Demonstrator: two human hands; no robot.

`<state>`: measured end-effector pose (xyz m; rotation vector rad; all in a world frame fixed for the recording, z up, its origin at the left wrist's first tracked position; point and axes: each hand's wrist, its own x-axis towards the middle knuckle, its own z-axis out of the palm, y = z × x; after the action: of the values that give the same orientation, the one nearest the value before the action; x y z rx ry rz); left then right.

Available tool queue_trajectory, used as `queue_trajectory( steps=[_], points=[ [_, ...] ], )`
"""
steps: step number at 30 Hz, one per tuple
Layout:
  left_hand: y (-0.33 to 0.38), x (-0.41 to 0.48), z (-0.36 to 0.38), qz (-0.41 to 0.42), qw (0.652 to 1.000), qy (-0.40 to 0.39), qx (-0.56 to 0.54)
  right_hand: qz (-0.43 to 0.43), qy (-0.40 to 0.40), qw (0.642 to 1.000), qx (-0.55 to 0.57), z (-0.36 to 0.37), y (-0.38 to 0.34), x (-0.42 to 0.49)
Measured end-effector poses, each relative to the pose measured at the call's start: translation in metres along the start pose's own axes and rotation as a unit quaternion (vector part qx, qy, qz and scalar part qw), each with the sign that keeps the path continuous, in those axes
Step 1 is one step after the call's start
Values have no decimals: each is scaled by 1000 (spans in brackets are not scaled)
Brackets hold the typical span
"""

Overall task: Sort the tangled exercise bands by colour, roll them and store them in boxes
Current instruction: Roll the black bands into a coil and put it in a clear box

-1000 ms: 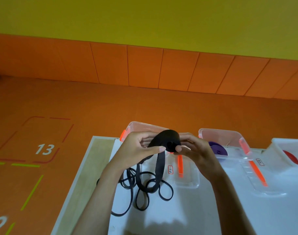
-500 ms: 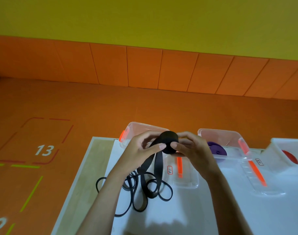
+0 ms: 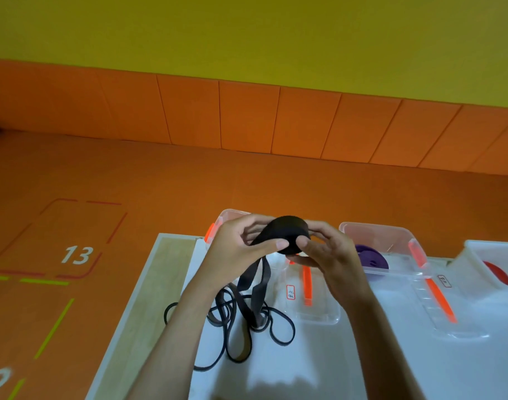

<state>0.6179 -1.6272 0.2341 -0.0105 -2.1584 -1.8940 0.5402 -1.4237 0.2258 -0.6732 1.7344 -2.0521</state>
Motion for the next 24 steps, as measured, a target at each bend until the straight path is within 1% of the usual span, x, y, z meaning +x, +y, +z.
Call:
queue_trajectory(
  steps=[2, 4, 5, 6, 9, 11, 12, 14, 16, 17, 18, 20, 22, 24],
  points=[
    [1, 1, -7, 3, 1000, -23, 14, 18, -36, 999, -14, -2, 0, -2],
    [3, 1, -11, 2, 997, -54, 54, 13, -63, 992, -112, -4, -4, 0],
    [4, 1, -11, 6, 996, -65, 63, 7, -62, 988, -145, -5, -7, 2],
    [4, 2, -10, 11, 996, -69, 59, 4, -46, 989, -143, -5, -10, 4],
    [2, 3, -3, 12, 999, -41, 10, 22, 23, 999, -39, -1, -14, 5],
    [-1, 4, -2, 4, 1000, -14, -21, 21, 55, 998, 7, 2, -9, 4],
    [-2, 4, -4, -1, 999, -9, -32, 25, 51, 998, 17, 1, -6, 4],
    [-2, 4, -9, -6, 999, -24, -30, 47, -4, 999, 10, -1, -2, 2],
    [1, 3, -11, -3, 998, -60, -16, 69, -58, 995, -49, -4, -6, 2],
    [2, 3, -11, -3, 997, -75, -15, 74, -67, 992, -78, -5, -10, 2],
    [3, 3, -10, -6, 996, -83, -19, 70, -61, 992, -88, -6, -13, 3],
    [4, 3, -5, -17, 996, -80, -45, 48, -22, 997, -49, -4, -16, 4],
    [6, 4, 0, -28, 995, -56, -79, 17, 7, 1000, 8, 1, -16, 5],
    [7, 6, 1, -17, 997, -18, -67, 5, 11, 998, 55, 7, -12, 5]
  ],
)
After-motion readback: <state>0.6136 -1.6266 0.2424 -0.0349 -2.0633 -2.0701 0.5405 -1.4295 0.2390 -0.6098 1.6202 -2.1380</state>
